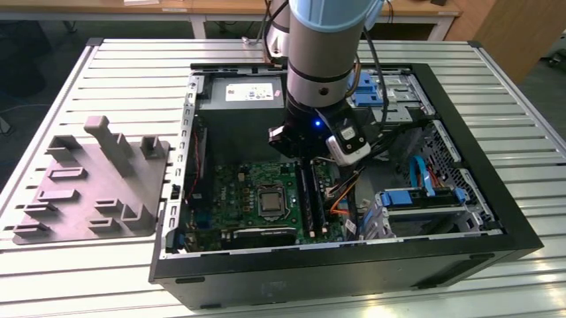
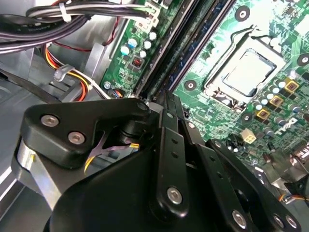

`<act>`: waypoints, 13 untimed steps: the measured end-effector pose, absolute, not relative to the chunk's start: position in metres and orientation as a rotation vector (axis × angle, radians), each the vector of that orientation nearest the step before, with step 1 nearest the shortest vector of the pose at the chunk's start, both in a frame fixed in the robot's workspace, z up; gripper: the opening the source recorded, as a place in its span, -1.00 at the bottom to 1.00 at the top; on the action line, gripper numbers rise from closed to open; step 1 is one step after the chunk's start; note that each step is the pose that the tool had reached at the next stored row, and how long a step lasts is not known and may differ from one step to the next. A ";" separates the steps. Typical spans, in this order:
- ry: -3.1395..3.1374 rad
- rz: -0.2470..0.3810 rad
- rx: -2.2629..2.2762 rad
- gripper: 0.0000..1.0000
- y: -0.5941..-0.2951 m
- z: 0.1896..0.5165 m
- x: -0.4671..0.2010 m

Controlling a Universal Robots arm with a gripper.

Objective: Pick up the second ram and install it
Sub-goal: 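Press down the second ram until it locks into place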

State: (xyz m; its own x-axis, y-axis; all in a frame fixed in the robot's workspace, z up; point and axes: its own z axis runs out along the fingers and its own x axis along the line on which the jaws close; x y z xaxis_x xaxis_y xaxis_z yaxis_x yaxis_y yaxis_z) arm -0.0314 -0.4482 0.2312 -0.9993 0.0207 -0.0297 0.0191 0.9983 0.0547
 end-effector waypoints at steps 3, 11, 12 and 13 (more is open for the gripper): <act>3.110 0.085 0.031 -0.80 -0.446 0.230 -0.031; 3.110 0.084 0.030 -0.80 -0.441 0.224 -0.034; 3.110 0.084 0.031 -0.80 -0.441 0.224 -0.034; 3.110 0.084 0.031 -0.80 -0.441 0.224 -0.034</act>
